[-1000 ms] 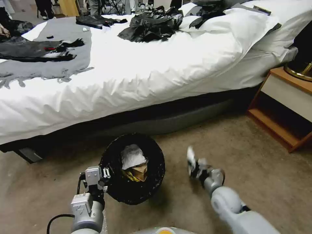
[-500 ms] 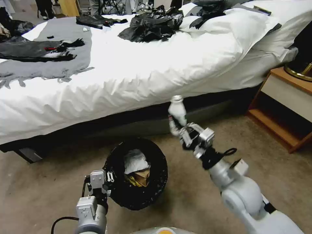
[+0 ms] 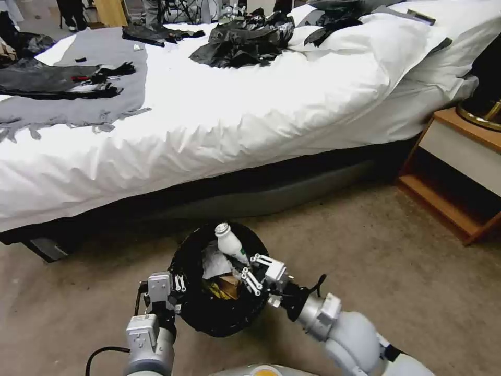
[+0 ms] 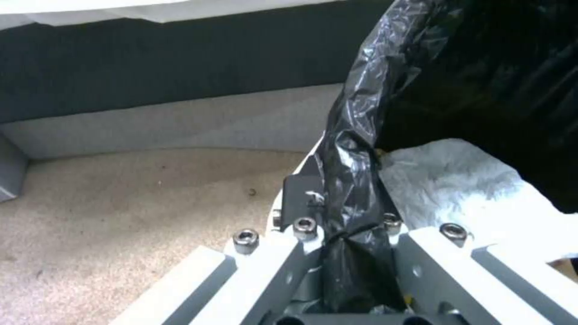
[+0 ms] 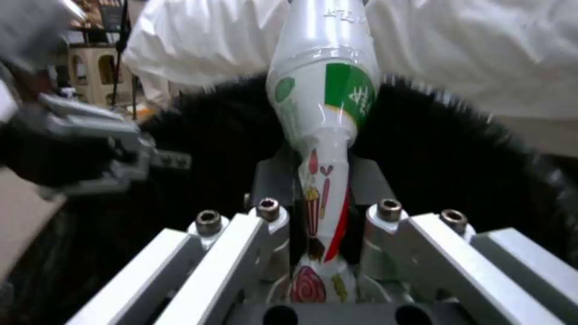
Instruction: Pick up the trash bin, then pick up the garbage from the floor and place it into the trash bin.
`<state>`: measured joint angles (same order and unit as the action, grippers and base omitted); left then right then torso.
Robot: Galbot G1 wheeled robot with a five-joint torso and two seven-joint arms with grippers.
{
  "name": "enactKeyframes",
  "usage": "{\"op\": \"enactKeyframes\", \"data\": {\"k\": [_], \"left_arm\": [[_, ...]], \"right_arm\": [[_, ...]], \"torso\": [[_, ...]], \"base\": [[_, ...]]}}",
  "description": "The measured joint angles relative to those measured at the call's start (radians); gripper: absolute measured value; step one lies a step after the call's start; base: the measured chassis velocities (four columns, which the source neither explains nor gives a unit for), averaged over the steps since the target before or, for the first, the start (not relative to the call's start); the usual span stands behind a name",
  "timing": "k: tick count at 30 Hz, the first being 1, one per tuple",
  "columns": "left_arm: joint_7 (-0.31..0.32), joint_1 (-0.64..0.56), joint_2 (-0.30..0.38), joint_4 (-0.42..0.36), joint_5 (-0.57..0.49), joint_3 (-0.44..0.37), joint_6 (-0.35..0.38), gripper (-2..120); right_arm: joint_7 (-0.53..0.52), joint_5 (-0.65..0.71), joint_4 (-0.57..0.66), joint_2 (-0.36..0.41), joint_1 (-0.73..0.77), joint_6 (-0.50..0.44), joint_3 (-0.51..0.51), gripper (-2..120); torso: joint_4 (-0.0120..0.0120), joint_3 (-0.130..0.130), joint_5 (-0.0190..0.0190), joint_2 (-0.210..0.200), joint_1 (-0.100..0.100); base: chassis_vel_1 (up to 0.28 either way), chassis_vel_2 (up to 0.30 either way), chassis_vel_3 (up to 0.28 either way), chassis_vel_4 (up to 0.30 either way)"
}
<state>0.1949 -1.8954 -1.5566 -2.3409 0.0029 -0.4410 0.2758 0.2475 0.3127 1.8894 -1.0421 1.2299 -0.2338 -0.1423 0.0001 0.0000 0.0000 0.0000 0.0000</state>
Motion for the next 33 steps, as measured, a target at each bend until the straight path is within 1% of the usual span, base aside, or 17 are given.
{"op": "enactKeyframes", "data": {"k": [8, 9, 10, 11, 12, 14, 15, 18, 19, 21, 22, 23, 25, 26, 29, 30, 33], "left_arm": [[0.0, -0.003, -0.007, -0.004, 0.009, 0.009, 0.0, 0], [0.0, -0.003, -0.007, -0.005, 0.01, 0.01, 0.0, 0], [0.0, -0.003, -0.007, -0.005, 0.01, 0.01, 0.0, 0], [0.0, -0.003, -0.007, -0.005, 0.01, 0.01, 0.0, 0], [0.0, -0.003, -0.007, -0.005, 0.01, 0.01, 0.0, 0], [0.0, -0.003, -0.008, -0.005, 0.01, 0.011, 0.0, 0], [0.0, -0.003, -0.008, -0.005, 0.01, 0.011, 0.0, 0], [0.0, 0.001, -0.009, -0.005, 0.01, 0.013, 0.001, 0], [0.0, 0.001, -0.009, -0.005, 0.01, 0.013, 0.001, 0], [0.0, 0.004, -0.01, -0.005, 0.01, 0.014, 0.003, 0], [0.0, 0.005, -0.01, -0.006, 0.01, 0.014, 0.003, 0], [0.0, 0.005, -0.01, -0.006, 0.01, 0.014, 0.003, 0], [0.0, 0.005, -0.01, -0.008, 0.01, 0.014, 0.004, 0], [0.0, 0.005, -0.01, -0.008, 0.01, 0.014, 0.004, 0], [0.0, 0.005, -0.01, -0.011, 0.01, 0.014, 0.004, 0], [0.0, 0.005, -0.01, -0.011, 0.01, 0.014, 0.004, 0], [0.0, 0.005, -0.01, -0.012, 0.01, 0.013, 0.005, 0]], "right_arm": [[-0.035, -0.011, -0.081, -0.043, -0.045, 0.013, -0.064, 9], [-0.041, -0.02, -0.089, -0.049, -0.048, 0.018, -0.069, 10], [-0.046, -0.024, -0.093, -0.052, -0.048, 0.019, -0.073, 14], [-0.046, -0.024, -0.093, -0.052, -0.048, 0.019, -0.073, 14], [-0.05, -0.028, -0.096, -0.054, -0.048, 0.021, -0.075, 18], [-0.053, -0.032, -0.097, -0.054, -0.046, 0.023, -0.077, 28], [-0.053, -0.032, -0.097, -0.054, -0.046, 0.023, -0.077, 28], [-0.056, -0.039, -0.094, -0.05, -0.037, 0.025, -0.075, 43], [-0.056, -0.039, -0.094, -0.05, -0.037, 0.025, -0.075, 43], [-0.057, -0.041, -0.085, -0.047, -0.031, 0.026, -0.073, 54], [-0.058, -0.041, -0.082, -0.045, -0.028, 0.028, -0.072, 58], [-0.058, -0.041, -0.082, -0.045, -0.028, 0.028, -0.072, 58], [-0.06, -0.041, -0.075, -0.041, -0.024, 0.029, -0.071, 68], [-0.06, -0.041, -0.075, -0.041, -0.024, 0.029, -0.071, 68], [-0.06, -0.042, -0.073, -0.041, -0.023, 0.03, -0.069, 81], [-0.06, -0.042, -0.073, -0.041, -0.023, 0.03, -0.069, 81], [-0.06, -0.043, -0.068, -0.038, -0.02, 0.03, -0.065, 96]], "torso": [[-0.0001, 0.0, 0.0, 0.0, 0.0], [-0.0001, 0.0, -0.0001, 0.0, 0.0], [-0.0001, 0.0, -0.0001, 0.0, 0.0], [-0.0001, 0.0, -0.0001, 0.0, 0.0], [-0.0001, 0.0, 0.0, 0.0, 0.0], [-0.0001, 0.0, -0.0001, 0.0, 0.0], [-0.0001, 0.0, -0.0001, 0.0, 0.0], [-0.0002, 0.0, 0.0, 0.0, 0.0], [-0.0002, 0.0, 0.0, 0.0, 0.0], [-0.0001, 0.0, 0.0, 0.0, 0.0], [-0.0002, 0.0, -0.0001, 0.0, 0.0], [-0.0002, 0.0, -0.0001, 0.0, 0.0], [-0.0002, 0.0, 0.0, 0.0, 0.0], [-0.0002, 0.0, 0.0, 0.0, 0.0], [-0.0002, 0.0, 0.0, 0.0, 0.0], [-0.0002, 0.0, 0.0, 0.0, 0.0], [-0.0002, 0.0, -0.0001, 0.0, 0.0]], "base": [[0.0, 0.0, 0.0, 0.0], [0.0, 0.0, 0.0, 0.0], [0.0, 0.0, 0.0, 0.0], [0.0, 0.0, 0.0, 0.0], [0.0, 0.0, 0.0, 0.0], [0.0, 0.0, 0.0, 0.0], [0.0, 0.0, 0.0, 0.0], [0.0, 0.0, 0.0, 0.0], [0.0, 0.0, 0.0, 0.0], [0.0, 0.0, 0.0, 0.0], [0.0, 0.0, 0.0, 0.0], [0.0, 0.0, 0.0, 0.0], [0.0, 0.0, 0.0, 0.0], [0.0, 0.0, 0.0, 0.0], [0.0, 0.0, 0.0, 0.0], [0.0, 0.0, 0.0, 0.0], [0.0, 0.0, 0.0, 0.0]]}}
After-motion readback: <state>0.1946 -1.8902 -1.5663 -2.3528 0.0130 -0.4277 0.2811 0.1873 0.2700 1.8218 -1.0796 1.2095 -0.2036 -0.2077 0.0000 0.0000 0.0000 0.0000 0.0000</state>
